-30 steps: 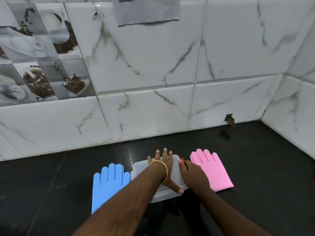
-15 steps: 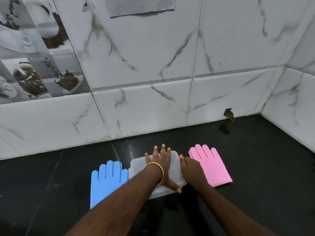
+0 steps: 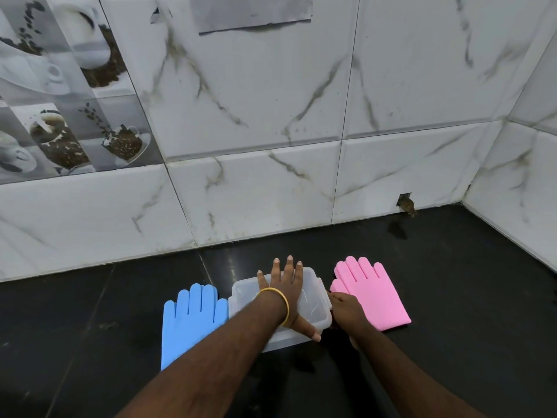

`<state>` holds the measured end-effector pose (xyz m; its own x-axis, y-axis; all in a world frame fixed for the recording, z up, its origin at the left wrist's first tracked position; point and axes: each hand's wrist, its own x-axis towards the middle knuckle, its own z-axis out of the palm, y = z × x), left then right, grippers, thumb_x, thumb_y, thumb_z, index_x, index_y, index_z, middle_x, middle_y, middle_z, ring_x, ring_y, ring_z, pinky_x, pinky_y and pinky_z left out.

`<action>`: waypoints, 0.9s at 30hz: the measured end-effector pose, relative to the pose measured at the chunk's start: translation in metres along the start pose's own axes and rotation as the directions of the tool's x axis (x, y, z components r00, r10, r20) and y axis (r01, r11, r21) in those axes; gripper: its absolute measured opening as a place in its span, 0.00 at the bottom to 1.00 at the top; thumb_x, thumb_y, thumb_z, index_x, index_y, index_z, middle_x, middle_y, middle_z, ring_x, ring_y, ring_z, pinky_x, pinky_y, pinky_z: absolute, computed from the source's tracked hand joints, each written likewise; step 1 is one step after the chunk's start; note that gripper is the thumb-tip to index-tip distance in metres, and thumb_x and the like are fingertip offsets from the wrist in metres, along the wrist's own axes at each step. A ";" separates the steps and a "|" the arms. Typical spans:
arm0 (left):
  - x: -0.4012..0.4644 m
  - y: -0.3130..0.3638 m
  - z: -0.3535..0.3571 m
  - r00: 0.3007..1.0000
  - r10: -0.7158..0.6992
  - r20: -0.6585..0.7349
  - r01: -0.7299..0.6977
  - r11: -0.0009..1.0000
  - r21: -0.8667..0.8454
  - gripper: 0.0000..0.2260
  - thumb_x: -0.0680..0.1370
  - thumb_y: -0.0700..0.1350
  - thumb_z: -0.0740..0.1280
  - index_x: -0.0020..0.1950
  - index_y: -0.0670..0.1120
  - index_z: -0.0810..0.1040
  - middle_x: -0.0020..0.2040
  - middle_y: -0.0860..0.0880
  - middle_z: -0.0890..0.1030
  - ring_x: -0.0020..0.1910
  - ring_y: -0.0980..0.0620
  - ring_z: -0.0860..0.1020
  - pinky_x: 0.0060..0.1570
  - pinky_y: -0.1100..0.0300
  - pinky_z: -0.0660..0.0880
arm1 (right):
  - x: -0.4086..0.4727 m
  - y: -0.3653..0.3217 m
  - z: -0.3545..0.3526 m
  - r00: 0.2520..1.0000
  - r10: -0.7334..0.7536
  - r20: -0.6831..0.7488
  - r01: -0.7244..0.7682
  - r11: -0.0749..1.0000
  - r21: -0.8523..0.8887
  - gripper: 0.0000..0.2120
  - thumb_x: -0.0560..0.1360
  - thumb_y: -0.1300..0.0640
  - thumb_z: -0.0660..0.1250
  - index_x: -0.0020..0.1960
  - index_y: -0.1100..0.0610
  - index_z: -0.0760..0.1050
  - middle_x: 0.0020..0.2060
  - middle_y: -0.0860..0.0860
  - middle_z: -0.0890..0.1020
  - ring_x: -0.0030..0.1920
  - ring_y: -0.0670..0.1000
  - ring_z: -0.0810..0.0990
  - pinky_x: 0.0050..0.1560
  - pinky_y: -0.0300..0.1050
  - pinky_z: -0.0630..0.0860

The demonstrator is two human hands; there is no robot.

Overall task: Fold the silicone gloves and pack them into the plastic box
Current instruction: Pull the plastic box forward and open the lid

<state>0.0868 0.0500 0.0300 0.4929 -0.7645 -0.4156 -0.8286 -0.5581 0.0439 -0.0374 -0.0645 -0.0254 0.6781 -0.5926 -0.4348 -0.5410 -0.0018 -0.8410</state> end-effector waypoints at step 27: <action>-0.089 -0.099 0.057 0.860 -0.410 0.304 0.254 -0.172 -0.952 0.11 0.78 0.42 0.59 0.53 0.45 0.81 0.47 0.44 0.85 0.42 0.46 0.83 0.40 0.56 0.77 | -0.020 -0.136 0.122 0.770 -0.012 0.637 0.638 0.025 -0.770 0.62 0.53 0.32 0.78 0.77 0.37 0.46 0.80 0.52 0.42 0.78 0.64 0.38 0.64 0.82 0.40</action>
<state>0.1096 0.1919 0.0111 0.6827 -0.3310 -0.6514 0.5204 -0.4055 0.7515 0.0838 0.0459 0.0579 0.8458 0.0570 -0.5305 0.0354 -0.9981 -0.0508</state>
